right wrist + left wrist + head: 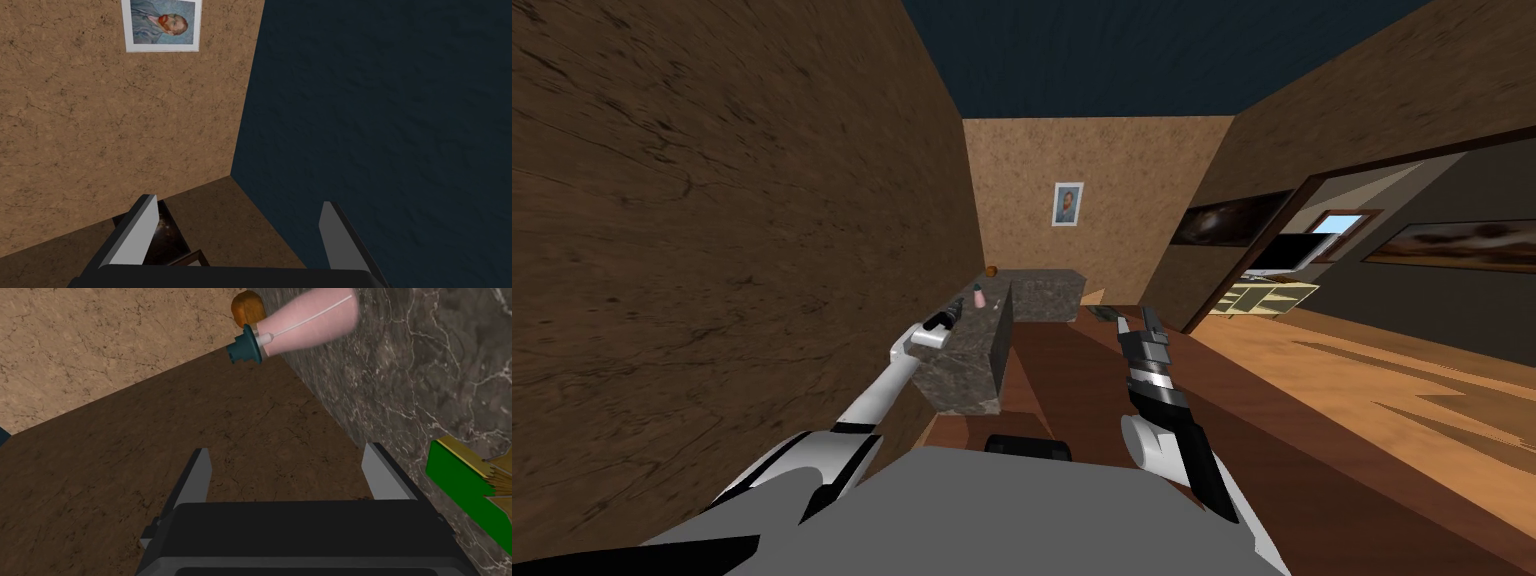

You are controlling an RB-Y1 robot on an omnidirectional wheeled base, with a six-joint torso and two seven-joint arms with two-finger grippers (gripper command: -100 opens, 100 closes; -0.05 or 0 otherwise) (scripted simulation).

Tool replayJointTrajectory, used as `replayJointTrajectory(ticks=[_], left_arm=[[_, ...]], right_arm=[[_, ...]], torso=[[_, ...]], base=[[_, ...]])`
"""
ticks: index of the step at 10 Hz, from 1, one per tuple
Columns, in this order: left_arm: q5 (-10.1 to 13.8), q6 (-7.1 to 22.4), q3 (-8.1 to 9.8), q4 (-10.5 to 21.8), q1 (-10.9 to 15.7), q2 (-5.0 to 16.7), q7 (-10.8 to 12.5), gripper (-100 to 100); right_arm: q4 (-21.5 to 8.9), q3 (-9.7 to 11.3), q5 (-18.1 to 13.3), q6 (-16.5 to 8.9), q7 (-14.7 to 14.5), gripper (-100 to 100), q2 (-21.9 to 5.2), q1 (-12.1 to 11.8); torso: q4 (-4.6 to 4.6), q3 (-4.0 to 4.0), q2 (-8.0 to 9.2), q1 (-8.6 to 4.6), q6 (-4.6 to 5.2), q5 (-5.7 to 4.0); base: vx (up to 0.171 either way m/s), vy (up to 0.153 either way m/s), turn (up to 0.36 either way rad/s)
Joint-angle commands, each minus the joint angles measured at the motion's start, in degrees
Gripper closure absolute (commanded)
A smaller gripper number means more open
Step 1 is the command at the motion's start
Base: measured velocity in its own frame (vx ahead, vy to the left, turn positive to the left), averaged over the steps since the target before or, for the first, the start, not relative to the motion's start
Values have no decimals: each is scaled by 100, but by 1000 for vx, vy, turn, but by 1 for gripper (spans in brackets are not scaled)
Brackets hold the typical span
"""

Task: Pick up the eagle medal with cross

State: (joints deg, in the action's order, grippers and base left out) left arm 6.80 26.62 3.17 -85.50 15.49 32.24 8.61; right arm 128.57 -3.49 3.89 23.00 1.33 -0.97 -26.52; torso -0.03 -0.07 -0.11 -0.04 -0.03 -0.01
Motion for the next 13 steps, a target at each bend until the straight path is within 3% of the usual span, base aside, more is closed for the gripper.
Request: replayJointTrajectory(ticks=[1,3,4,5,6,8,9,10,11,13], left_arm=[[79,286,-11,286,286,136,19,-100],[79,483,-11,547,340,136,19,-100],[159,719,-22,778,611,263,35,-100],[159,829,-22,891,611,263,35,-100],[238,1002,-33,1109,857,385,47,-100],[238,1169,-33,1387,876,385,47,-100],[315,1418,-44,1594,1135,503,58,-100],[315,1500,-44,1794,1135,503,58,-100],[391,1689,-56,1962,1387,614,67,-100],[391,1822,-56,2219,1387,614,67,-100]], right_arm=[[0,0,0,0,0,0,0,0],[0,0,0,0,0,0,0,0],[0,0,0,0,0,0,0,0],[0,0,0,0,0,0,0,0],[0,0,0,0,0,0,0,0],[0,0,0,0,0,0,0,0],[0,0,0,0,0,0,0,0],[0,0,0,0,0,0,0,0],[0,0,0,0,0,0,0,0],[0,0,0,0,0,0,0,0]], torso=[[0,0,0,0,0,0],[-1,-2,-4,-6,0,-1],[0,2,3,-1,0,0],[2,2,2,-3,1,-2],[0,0,1,-2,0,-1],[-1,-2,-4,-6,0,-1],[0,1,2,0,-1,0],[1,1,0,-2,0,-1],[0,-1,-1,-3,0,-1],[-2,-4,-6,-3,-1,-1]], base=[[38,-33,1],[27,-25,-1],[24,-26,-1],[30,-24,-2],[42,-33,-1],[30,-23,0],[28,-24,-3],[37,-27,0],[53,-32,1],[37,-17,1]])
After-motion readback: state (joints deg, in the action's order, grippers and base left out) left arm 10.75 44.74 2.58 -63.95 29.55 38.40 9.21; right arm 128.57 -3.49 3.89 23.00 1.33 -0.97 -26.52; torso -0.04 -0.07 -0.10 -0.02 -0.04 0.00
